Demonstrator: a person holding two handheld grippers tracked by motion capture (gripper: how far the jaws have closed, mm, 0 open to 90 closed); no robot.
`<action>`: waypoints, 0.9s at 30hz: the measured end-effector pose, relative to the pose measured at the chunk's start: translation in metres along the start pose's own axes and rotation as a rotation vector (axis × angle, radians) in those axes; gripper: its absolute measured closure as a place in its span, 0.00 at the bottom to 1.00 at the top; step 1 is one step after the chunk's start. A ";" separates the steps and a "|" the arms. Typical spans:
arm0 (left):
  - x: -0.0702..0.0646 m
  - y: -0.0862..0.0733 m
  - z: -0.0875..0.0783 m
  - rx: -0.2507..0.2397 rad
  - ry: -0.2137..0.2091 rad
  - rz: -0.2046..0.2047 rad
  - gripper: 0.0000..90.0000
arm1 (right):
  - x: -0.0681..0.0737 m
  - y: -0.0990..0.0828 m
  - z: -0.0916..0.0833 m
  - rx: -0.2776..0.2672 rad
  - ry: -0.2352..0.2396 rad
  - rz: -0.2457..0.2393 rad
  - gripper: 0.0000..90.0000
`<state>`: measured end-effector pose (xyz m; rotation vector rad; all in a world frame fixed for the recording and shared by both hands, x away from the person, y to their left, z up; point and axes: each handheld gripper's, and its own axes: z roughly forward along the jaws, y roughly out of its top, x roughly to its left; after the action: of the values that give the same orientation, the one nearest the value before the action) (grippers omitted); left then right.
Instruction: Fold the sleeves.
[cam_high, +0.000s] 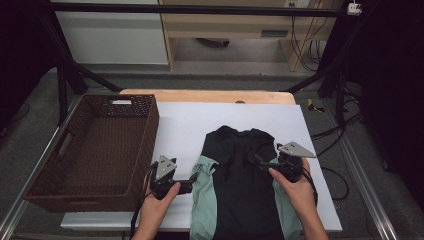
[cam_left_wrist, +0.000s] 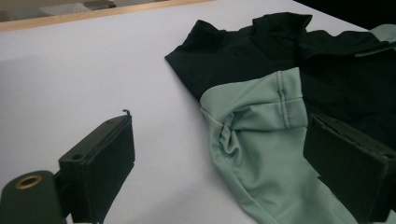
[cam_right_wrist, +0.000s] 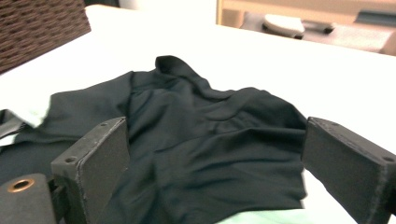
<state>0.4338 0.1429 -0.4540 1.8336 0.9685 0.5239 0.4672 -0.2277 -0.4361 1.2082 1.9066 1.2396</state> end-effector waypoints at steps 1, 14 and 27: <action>-0.001 0.001 -0.001 -0.004 -0.002 -0.002 0.10 | -0.002 0.000 -0.001 -0.005 -0.013 0.000 0.10; 0.004 0.038 0.021 -0.014 -0.029 -0.048 0.09 | -0.034 0.006 -0.011 0.047 0.025 0.017 0.09; -0.002 0.073 0.036 0.035 -0.039 0.004 0.07 | -0.056 0.023 -0.018 0.080 0.019 0.036 0.09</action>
<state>0.4866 0.1052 -0.4053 1.8711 0.9529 0.4747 0.4857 -0.2814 -0.4088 1.2811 1.9733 1.2070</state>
